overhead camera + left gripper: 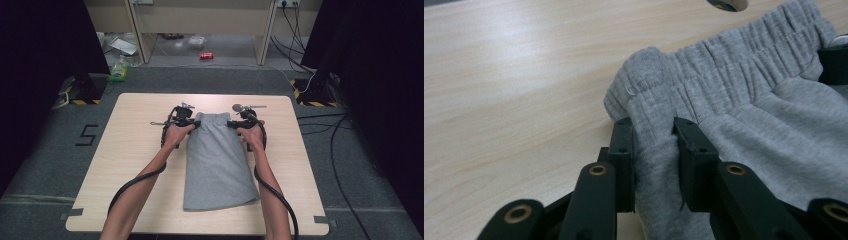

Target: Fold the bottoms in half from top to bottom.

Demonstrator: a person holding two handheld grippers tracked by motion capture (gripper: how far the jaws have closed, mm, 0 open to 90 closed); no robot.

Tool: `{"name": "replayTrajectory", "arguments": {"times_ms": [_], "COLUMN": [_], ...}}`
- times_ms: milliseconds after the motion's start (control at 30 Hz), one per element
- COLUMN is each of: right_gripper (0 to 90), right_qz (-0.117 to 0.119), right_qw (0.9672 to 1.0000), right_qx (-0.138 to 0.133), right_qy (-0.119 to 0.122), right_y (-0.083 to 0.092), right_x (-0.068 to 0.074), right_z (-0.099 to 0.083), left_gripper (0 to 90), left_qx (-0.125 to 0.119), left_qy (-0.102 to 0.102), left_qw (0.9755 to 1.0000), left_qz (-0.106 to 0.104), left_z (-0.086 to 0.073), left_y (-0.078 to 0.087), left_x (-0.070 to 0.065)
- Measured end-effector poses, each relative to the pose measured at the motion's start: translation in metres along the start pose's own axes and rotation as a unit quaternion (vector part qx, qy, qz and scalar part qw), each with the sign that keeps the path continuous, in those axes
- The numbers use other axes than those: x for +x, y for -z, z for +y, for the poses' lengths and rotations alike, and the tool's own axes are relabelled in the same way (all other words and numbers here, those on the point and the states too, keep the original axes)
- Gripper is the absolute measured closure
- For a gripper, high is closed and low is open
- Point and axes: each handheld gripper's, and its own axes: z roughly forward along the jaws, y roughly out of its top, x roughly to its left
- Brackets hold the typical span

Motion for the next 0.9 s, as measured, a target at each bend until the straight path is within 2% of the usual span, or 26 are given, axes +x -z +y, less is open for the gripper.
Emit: {"name": "replayTrajectory", "arguments": {"times_ms": [133,333,633,900], "right_gripper": [81.6,81.6,81.6,81.6], "right_qz": [0.007,0.022,0.044,0.068], "right_qw": [0.9999,0.9994,0.998,0.9953], "right_qx": [-0.01,-0.025,-0.043,-0.056], "right_qy": [0.001,0.005,0.016,0.039], "right_y": [0.005,0.015,0.039,0.067], "right_x": [0.002,0.007,0.012,0.021], "right_z": [0.002,0.005,0.009,0.003], "left_gripper": [71.3,71.5,71.9,72.1], "left_qx": [-0.007,-0.019,-0.039,-0.062], "left_qy": [-0.004,-0.023,-0.039,-0.065], "left_qw": [1.0,0.9995,0.9981,0.9943], "left_qz": [-0.004,-0.01,-0.029,-0.058], "left_z": [0.005,0.012,0.017,0.013], "left_y": [0.008,0.02,0.041,0.068], "left_x": [-0.002,-0.008,-0.013,-0.026]}}
